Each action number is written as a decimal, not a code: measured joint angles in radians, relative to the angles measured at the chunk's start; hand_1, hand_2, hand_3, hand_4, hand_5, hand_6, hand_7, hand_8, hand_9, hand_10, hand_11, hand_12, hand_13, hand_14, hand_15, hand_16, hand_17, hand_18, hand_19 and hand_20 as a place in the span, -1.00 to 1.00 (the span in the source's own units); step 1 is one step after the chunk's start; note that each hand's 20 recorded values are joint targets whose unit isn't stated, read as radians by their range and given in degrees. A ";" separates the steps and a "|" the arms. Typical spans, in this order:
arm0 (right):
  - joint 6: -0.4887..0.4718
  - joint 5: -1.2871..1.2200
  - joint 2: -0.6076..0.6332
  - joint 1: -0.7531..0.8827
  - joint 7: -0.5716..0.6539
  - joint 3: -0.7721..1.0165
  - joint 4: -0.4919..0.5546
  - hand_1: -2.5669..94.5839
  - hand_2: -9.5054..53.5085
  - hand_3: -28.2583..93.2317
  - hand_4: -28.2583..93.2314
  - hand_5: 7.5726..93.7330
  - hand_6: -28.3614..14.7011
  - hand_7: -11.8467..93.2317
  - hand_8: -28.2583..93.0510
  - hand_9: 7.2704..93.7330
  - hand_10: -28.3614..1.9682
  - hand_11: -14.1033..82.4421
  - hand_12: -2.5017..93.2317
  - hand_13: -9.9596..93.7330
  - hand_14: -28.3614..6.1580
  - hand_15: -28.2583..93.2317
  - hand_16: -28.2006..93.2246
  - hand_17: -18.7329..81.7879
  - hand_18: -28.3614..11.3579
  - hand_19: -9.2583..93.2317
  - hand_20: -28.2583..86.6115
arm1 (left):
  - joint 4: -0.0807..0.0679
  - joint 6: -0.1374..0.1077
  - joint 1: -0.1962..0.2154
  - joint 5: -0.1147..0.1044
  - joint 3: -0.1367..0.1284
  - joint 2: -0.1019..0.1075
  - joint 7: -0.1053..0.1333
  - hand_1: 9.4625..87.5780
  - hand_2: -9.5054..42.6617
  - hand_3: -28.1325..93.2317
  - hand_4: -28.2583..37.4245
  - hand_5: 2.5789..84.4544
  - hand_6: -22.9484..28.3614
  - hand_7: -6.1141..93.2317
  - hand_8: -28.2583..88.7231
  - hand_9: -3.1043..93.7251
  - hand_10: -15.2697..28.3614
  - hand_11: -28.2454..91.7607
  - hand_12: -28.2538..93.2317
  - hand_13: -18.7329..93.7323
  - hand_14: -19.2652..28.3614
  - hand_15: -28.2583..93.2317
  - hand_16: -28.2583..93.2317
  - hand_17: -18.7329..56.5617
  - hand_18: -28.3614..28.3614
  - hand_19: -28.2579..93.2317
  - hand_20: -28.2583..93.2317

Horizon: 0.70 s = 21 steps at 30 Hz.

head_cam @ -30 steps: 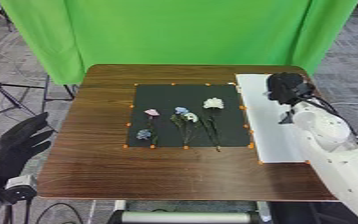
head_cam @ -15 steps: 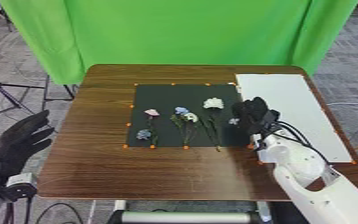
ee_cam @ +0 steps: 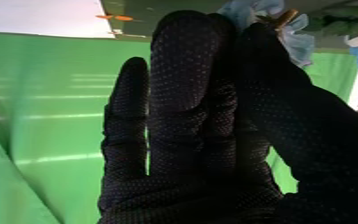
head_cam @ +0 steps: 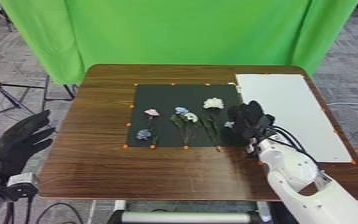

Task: Arrange flowers

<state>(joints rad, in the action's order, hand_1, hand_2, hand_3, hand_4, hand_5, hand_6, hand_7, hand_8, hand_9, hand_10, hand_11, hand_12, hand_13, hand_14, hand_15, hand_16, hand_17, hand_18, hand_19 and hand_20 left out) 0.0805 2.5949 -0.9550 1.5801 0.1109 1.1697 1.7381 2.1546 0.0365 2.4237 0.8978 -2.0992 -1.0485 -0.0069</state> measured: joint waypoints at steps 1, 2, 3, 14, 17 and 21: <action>0.000 0.000 -0.002 0.000 0.000 -0.001 0.000 -0.01 -1.00 0.87 -1.00 0.26 0.54 0.34 -0.49 0.74 0.59 -0.32 0.08 0.75 0.70 0.11 0.09 -0.09 -0.20 0.46 0.13 | 0.000 0.000 0.000 0.000 0.000 0.000 0.000 -0.66 -0.76 0.63 -1.00 -0.50 -0.07 -0.43 -0.70 -0.56 0.10 -0.27 -0.23 -0.40 0.31 -0.15 -0.48 -0.75 0.67 0.12 -0.43; -0.001 0.000 -0.004 0.000 -0.001 -0.002 0.000 -0.02 -1.00 0.87 -1.00 0.25 0.54 0.34 -0.49 0.73 0.58 -0.32 0.08 0.75 0.69 0.12 0.09 -0.09 -0.21 0.46 0.13 | 0.000 0.000 0.000 0.000 0.000 -0.001 0.000 -0.66 -0.76 0.63 -1.00 -0.49 -0.07 -0.43 -0.70 -0.56 0.10 -0.27 -0.24 -0.40 0.31 -0.15 -0.48 -0.75 0.67 0.12 -0.43; -0.003 0.001 -0.006 0.000 -0.001 -0.002 0.000 -0.02 -1.00 0.87 -1.00 0.25 0.53 0.34 -0.49 0.73 0.58 -0.32 0.07 0.75 0.69 0.12 0.09 -0.10 -0.21 0.46 0.13 | 0.000 0.000 0.000 0.000 0.000 -0.001 -0.001 -0.66 -0.76 0.63 -1.00 -0.49 -0.07 -0.43 -0.70 -0.56 0.10 -0.27 -0.24 -0.40 0.31 -0.15 -0.48 -0.75 0.67 0.12 -0.43; -0.117 0.023 -0.029 0.021 -0.013 0.027 0.032 -0.18 -1.00 0.86 -1.00 0.01 0.49 0.24 -0.56 0.32 0.51 -0.06 -0.19 0.51 0.63 0.22 0.01 -0.23 -0.27 0.42 0.17 | 0.001 0.001 -0.001 0.001 0.000 -0.004 -0.004 -0.67 -0.76 0.64 -1.00 -0.49 -0.07 -0.43 -0.70 -0.56 0.11 -0.27 -0.24 -0.40 0.31 -0.15 -0.48 -0.75 0.67 0.12 -0.43; -0.151 0.027 -0.029 0.029 -0.012 0.043 0.044 -0.23 -1.00 0.89 -1.00 0.00 0.48 0.17 -0.79 0.25 0.41 0.06 -0.34 0.50 0.59 0.26 -0.04 -0.24 -0.29 0.40 0.17 | 0.002 0.001 -0.001 0.002 -0.002 -0.004 -0.005 -0.67 -0.76 0.63 -1.00 -0.49 -0.07 -0.43 -0.70 -0.56 0.11 -0.27 -0.24 -0.40 0.31 -0.15 -0.48 -0.75 0.67 0.12 -0.43; -0.162 0.026 -0.028 0.049 -0.004 0.067 0.059 -0.33 -1.00 0.92 -1.00 -0.14 0.40 0.12 -0.89 0.09 0.32 0.07 -0.43 0.40 0.51 0.30 -0.15 -0.29 -0.34 0.39 0.17 | 0.006 0.006 0.000 0.018 -0.009 -0.007 -0.010 -0.67 -0.76 0.64 -1.00 -0.49 -0.07 -0.43 -0.70 -0.56 0.11 -0.27 -0.24 -0.40 0.31 -0.15 -0.48 -0.75 0.67 0.12 -0.43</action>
<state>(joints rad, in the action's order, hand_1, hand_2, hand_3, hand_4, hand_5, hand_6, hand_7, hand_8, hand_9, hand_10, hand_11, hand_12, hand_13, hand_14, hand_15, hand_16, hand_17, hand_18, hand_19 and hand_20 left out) -0.0814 2.6208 -0.9833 1.6291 0.1071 1.2369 1.7972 2.1607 0.0423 2.4236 0.9155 -2.1082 -1.0559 -0.0170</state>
